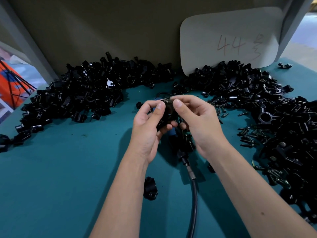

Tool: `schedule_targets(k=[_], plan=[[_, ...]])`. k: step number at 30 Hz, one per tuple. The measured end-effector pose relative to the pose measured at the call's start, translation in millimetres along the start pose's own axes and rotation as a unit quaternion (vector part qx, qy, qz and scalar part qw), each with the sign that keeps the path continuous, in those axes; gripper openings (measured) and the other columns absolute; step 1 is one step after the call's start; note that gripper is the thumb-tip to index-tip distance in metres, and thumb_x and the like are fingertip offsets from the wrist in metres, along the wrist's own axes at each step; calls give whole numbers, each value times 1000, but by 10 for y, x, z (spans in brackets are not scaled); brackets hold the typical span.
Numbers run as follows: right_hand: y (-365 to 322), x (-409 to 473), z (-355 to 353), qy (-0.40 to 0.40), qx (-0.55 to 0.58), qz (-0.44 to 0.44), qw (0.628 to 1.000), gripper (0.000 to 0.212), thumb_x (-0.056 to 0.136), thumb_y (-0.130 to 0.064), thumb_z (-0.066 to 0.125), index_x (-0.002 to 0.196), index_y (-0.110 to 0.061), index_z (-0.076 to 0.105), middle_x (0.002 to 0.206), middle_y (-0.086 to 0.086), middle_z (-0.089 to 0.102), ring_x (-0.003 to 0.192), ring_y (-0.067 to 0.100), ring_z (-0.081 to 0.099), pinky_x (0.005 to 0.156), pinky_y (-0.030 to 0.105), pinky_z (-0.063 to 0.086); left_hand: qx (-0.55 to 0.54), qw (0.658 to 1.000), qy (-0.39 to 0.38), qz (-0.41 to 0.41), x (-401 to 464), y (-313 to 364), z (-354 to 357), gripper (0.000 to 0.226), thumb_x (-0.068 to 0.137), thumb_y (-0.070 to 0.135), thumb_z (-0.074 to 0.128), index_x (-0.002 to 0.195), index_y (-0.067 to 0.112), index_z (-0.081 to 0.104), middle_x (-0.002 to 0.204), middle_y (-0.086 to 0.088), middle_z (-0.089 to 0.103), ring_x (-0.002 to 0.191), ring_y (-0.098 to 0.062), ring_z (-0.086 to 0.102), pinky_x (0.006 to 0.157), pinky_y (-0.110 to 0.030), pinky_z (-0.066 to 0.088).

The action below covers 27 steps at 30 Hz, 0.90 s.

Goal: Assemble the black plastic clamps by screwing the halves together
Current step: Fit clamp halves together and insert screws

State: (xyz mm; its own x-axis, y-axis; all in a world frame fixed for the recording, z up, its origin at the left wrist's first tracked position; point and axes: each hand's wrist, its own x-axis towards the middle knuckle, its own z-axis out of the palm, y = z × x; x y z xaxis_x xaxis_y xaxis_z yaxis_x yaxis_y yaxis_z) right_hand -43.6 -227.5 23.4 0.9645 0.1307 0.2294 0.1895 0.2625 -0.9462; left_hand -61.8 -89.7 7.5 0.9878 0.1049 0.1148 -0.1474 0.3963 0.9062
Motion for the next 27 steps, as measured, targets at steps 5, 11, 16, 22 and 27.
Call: schedule_targets(k=[5, 11, 16, 22, 27], plan=[[33, 3, -6, -19, -81, -56, 995, 15, 95, -11, 74, 107, -15, 80, 107, 8, 75, 101, 24, 71, 80, 27, 58, 28, 999, 1, 25, 9, -24, -4, 17, 100, 13, 64, 115, 6, 65, 103, -16, 77, 74, -27, 72, 69, -30, 59], [47, 14, -8, 0, -23, -30, 999, 12, 95, -6, 72, 104, -6, 80, 106, 14, 77, 105, 32, 73, 88, 34, 61, -3, 1000, -26, 17, 6, -31, -38, 21, 101, 6, 62, 121, 1, 67, 102, -14, 76, 97, -25, 73, 79, -36, 61], [18, 18, -17, 7, 8, -7, 1000, 12, 95, -5, 71, 99, -12, 80, 93, 4, 79, 88, 14, 74, 74, 21, 57, -15, 1000, -27, 3, 2, -56, -37, 21, 97, 1, 66, 117, 0, 68, 102, -20, 77, 95, -33, 76, 85, -42, 62], [-13, 7, 11, 14, 20, -12, 1000, 17, 92, -4, 75, 83, -18, 80, 83, -1, 76, 78, 8, 71, 63, 18, 55, -20, 999, -15, 22, 7, -65, -21, 26, 83, 7, 77, 108, 0, 72, 99, -22, 77, 90, -33, 77, 89, -48, 62], [-27, -1, 10, 11, 40, -13, 999, 25, 89, -5, 77, 69, -16, 69, 75, -8, 73, 71, 4, 68, 58, 18, 54, -29, 999, -12, 34, -7, -75, 17, 30, 76, 4, 79, 104, 0, 72, 98, -17, 78, 91, -26, 77, 78, -32, 62]])
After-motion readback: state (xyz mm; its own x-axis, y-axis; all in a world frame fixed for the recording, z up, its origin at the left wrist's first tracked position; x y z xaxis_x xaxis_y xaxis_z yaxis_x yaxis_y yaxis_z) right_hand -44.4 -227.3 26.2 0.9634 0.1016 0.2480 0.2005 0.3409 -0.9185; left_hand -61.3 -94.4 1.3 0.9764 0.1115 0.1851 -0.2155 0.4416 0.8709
